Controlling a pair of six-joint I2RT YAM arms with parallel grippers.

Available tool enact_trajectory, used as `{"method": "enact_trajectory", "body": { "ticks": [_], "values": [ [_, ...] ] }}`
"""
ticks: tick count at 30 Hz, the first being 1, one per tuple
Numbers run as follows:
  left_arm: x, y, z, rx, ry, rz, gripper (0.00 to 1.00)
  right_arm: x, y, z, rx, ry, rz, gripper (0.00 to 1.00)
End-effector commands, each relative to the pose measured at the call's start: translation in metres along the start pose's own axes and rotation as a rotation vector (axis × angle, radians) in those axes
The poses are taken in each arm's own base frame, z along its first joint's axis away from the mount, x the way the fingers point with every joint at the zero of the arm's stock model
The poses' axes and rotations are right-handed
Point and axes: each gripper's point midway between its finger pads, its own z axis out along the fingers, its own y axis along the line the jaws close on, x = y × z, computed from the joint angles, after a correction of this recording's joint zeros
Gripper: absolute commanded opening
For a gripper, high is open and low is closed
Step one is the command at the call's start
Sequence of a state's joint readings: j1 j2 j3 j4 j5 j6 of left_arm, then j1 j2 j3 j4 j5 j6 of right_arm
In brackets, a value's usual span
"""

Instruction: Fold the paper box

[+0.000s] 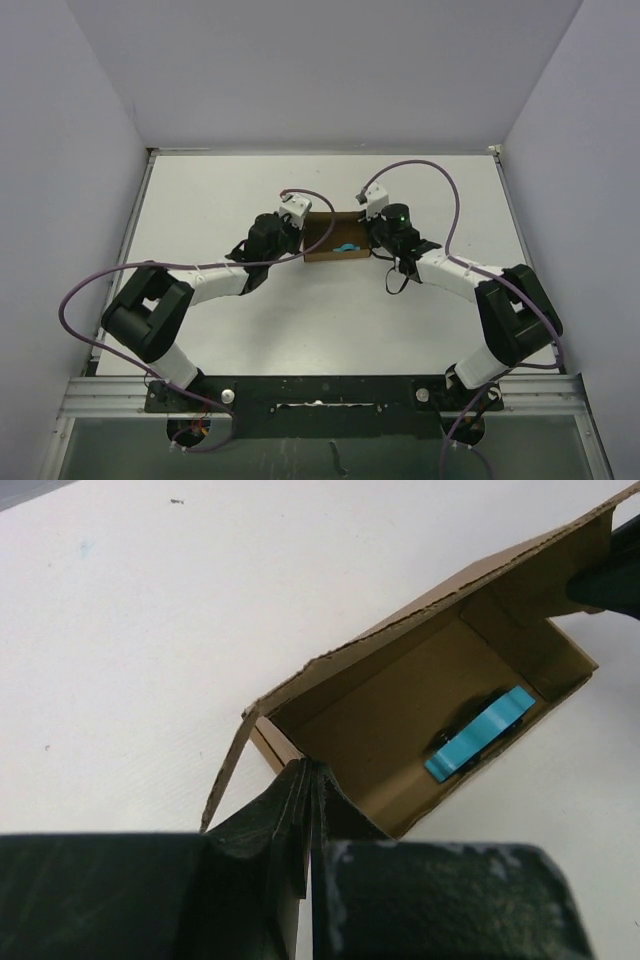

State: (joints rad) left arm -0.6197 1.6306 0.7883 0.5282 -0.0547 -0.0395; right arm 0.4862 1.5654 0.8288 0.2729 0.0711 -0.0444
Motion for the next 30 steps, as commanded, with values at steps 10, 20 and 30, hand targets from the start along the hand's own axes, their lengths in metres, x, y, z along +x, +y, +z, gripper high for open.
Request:
{"method": "enact_trajectory", "body": {
  "ticks": [10,20,30],
  "values": [
    [-0.018,-0.011,-0.015,-0.024,-0.05,0.058,0.0,-0.021,0.002,-0.017,-0.013,-0.05,-0.037,0.22],
    [-0.014,-0.003,-0.016,-0.074,-0.018,0.064,0.0,-0.034,-0.01,-0.031,-0.012,-0.086,-0.06,0.34],
    [-0.011,-0.002,-0.017,-0.078,-0.003,0.062,0.0,-0.023,-0.017,-0.056,-0.175,-0.046,-0.106,0.53]
  ]
}}
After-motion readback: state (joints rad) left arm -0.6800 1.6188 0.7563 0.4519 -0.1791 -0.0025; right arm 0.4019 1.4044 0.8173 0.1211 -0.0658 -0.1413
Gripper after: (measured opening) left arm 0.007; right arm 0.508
